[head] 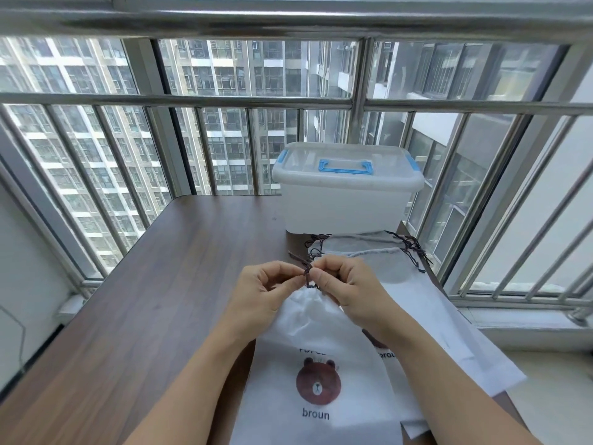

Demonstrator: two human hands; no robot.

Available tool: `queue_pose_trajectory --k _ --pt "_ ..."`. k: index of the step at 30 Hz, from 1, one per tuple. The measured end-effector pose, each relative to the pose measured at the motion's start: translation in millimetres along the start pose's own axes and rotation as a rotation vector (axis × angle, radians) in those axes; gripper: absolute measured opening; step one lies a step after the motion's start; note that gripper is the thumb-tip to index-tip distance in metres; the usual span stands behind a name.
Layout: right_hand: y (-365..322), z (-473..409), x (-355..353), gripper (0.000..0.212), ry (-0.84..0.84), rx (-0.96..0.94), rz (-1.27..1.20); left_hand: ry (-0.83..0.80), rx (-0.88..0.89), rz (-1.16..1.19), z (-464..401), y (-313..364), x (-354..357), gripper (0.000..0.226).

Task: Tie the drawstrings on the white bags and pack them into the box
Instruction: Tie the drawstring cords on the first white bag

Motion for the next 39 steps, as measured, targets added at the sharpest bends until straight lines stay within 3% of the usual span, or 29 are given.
queue_pose_trajectory --k 5,8,10,16,23,27,33,36,39 --pt "4.5 -1.8 6.5 0.020 0.010 -0.037 0.180 0.039 -0.013 -0.095 -0.9 -8.3 -4.3 0.007" --pt "6.1 -2.1 6.4 0.023 0.043 -0.046 0.340 -0.022 -0.168 0.038 0.7 -19.9 0.7 0.005" --pt "3.7 -2.7 8.0 0.022 0.034 -0.060 0.410 -0.058 -0.219 0.119 3.1 -22.9 5.1 0.017" --pt "11.7 -3.8 2.9 0.015 0.039 0.015 0.094 -0.014 -0.261 0.161 4.7 -22.7 8.8 0.013" --pt "-5.9 -0.7 -0.7 0.017 0.174 -0.071 0.473 0.029 -0.361 0.345 7.7 -26.1 11.1 0.018" --pt "-5.9 -1.4 -2.3 0.018 0.203 -0.049 0.389 -0.068 -0.447 0.591 9.1 -25.7 20.5 0.031" --pt "-3.7 -3.2 -0.4 0.016 0.168 -0.039 0.317 -0.187 -0.464 0.698 12.6 -25.3 31.2 0.042" --pt "-4.2 -2.3 -0.3 0.015 0.144 -0.052 0.367 -0.289 -0.456 0.626 15.8 -22.7 35.2 0.034" --pt "-0.9 -2.3 -1.3 0.015 0.132 -0.042 0.367 -0.182 -0.414 0.404 12.0 -23.8 27.4 0.020"
Point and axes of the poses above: each hand's wrist, its own z-axis away from the middle knuckle, its own x-axis out of the palm, y = z × x, the point moved 8 cm from there along -z, towards the middle knuckle, and after that the axes turned 4 degrees about -y, right-handed, at the moved point
